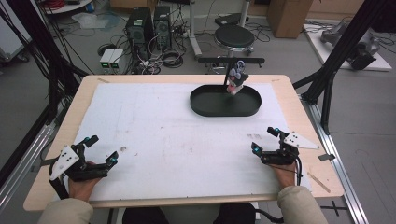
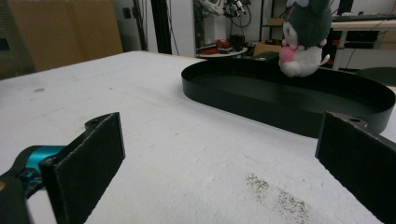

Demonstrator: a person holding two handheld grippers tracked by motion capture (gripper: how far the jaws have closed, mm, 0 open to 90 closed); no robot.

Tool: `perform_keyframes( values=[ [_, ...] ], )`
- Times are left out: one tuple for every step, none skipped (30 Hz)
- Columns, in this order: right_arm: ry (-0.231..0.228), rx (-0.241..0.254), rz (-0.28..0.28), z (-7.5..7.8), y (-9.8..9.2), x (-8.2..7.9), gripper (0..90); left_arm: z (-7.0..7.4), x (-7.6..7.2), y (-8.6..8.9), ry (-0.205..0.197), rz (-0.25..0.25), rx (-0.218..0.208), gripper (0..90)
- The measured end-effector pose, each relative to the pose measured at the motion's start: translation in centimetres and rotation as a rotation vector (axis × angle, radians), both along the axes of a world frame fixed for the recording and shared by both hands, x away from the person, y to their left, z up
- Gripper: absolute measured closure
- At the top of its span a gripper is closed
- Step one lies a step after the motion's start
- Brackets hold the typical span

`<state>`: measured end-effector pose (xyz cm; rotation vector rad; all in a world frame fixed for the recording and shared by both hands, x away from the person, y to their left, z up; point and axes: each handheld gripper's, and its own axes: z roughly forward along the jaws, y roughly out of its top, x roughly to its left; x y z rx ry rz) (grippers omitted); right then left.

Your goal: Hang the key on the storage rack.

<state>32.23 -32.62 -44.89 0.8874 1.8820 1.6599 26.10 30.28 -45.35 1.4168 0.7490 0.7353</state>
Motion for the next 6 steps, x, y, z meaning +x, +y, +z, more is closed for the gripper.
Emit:
perform_keyframes(
  values=[
    [-0.008, -0.014, -0.001, -0.01, 0.07, -0.03, 0.5, -0.01, -0.03, 0.01, -0.003, 0.000, 0.000, 1.7],
    [-0.013, -0.022, 0.001, -0.01, 0.12, -0.05, 0.5, -0.02, -0.07, 0.00, -0.008, 0.000, -0.001, 1.7],
    [-0.021, -0.030, 0.000, -0.01, 0.20, -0.06, 0.5, -0.02, -0.09, 0.01, -0.008, 0.000, -0.001, 1.7],
    [-0.013, -0.031, 0.002, -0.01, 0.27, -0.17, 0.6, -0.03, -0.10, 0.03, -0.010, -0.001, -0.002, 1.7],
    [-0.015, -0.034, 0.000, -0.01, 0.29, -0.16, 0.5, -0.04, -0.12, 0.05, -0.012, -0.001, -0.001, 1.7],
    [-0.017, -0.036, -0.002, -0.01, 0.29, -0.16, 0.5, -0.04, -0.15, 0.07, -0.015, 0.000, -0.003, 1.7]
  ],
)
